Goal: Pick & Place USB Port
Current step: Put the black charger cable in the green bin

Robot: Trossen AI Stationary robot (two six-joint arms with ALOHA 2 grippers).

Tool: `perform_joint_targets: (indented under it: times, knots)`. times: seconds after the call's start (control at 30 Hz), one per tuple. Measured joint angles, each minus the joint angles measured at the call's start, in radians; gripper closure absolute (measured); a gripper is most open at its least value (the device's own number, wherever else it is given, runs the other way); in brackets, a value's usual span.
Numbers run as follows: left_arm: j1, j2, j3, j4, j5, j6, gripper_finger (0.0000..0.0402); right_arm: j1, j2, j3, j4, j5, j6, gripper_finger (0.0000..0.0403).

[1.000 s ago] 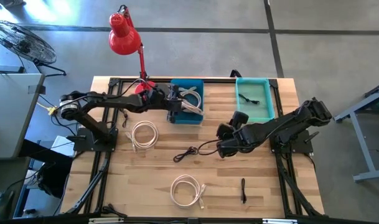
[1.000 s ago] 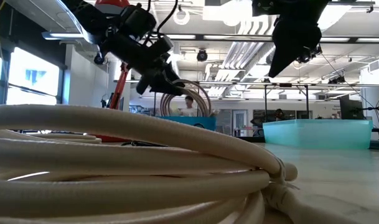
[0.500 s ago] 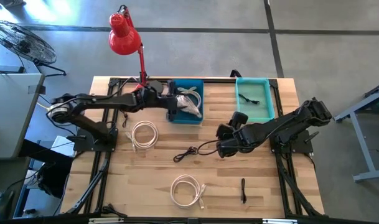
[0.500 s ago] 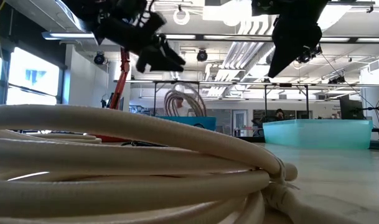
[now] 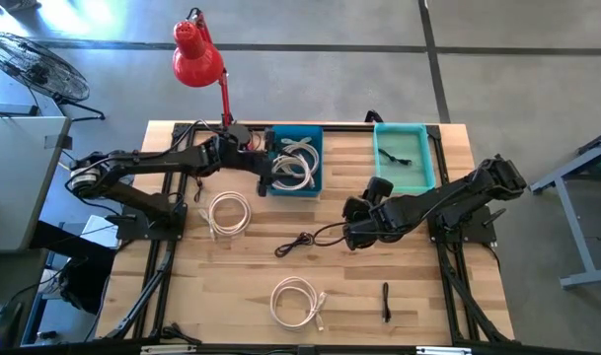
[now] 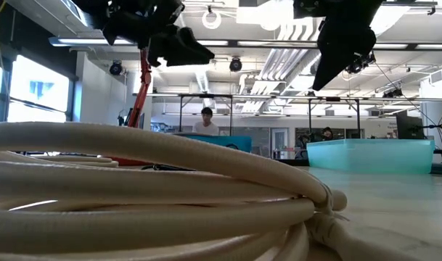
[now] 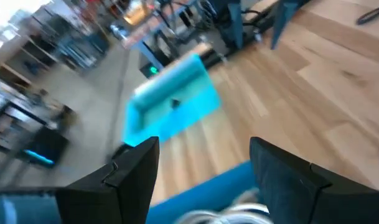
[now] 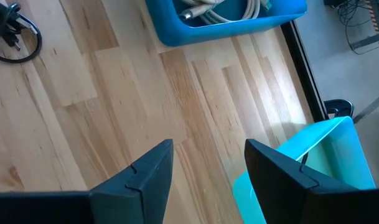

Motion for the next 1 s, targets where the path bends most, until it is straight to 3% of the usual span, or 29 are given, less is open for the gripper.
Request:
perform_joint_targets:
  times: [0.13,0.33,0.4,0.7,0.87,1.0]
  knots:
    - [0.0,0.0,0.0,-0.115,0.049,-0.171,0.0156,0.0,0.0,0.0,0.0,-0.008,0.0,0.0211]
    - [-0.015,0.0,0.0,-0.297,0.325,-0.348,0.0156,0.0,0.0,0.0,0.0,-0.008,0.0,0.0211]
    - [-0.052,0.006,0.0,-0.335,0.36,-0.369,0.0156,0.0,0.0,0.0,0.0,-0.005,0.0,0.0211]
    - [-0.262,0.061,0.0,-0.371,-0.048,-0.682,0.0156,0.0,0.0,0.0,0.027,0.005,-0.027,0.0211]
    - [-0.351,0.111,0.0,-0.404,-0.164,-0.796,0.0156,0.0,0.0,0.0,0.043,-0.027,-0.046,0.0211]
    - [-0.393,0.161,0.0,-0.421,-0.166,-0.92,0.0156,0.0,0.0,0.0,0.043,-0.055,-0.058,0.0211]
